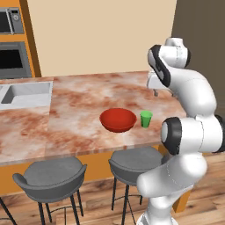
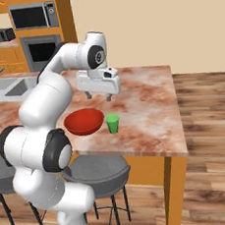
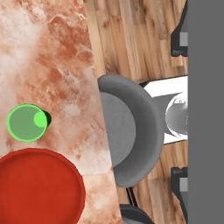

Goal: Place the cup inside the bowl on the dining table and move the bowl to any counter.

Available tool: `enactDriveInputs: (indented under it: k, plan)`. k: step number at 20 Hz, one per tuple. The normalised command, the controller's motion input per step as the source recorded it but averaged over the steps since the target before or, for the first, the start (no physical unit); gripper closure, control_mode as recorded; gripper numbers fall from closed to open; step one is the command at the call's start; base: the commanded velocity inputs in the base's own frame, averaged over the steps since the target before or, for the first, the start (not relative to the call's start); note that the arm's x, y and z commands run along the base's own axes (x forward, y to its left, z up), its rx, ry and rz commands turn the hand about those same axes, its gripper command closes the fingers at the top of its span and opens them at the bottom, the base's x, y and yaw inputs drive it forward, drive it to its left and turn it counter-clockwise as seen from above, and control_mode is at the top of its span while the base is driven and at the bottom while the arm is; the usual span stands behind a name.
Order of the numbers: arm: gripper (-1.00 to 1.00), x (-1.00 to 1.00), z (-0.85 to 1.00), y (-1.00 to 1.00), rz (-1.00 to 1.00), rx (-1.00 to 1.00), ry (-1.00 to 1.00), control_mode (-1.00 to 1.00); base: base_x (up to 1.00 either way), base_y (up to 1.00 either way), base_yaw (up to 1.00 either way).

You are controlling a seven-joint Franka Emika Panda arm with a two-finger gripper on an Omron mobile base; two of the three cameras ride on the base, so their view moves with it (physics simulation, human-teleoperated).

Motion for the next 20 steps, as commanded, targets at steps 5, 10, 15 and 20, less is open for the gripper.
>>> enactDriveInputs:
  k: [5, 10, 15, 20]
  plan:
    - [-1.00, 0.20, -0.02, 0.00, -0.04, 0.00, 0.03, -1.00, 0.00, 0.00, 0.00]
    - [-1.00, 0.01, 0.00, -0.14, 0.00, 0.00, 0.01, -1.00, 0.00, 0.00, 0.00]
    - [-1.00, 0.09, 0.00, -0.18, 0.00, 0.00, 0.01, -1.00, 0.00, 0.00, 0.00]
    - [-1.00, 0.11, 0.00, -0.21, 0.00, 0.00, 0.00, -1.00, 0.00, 0.00, 0.00]
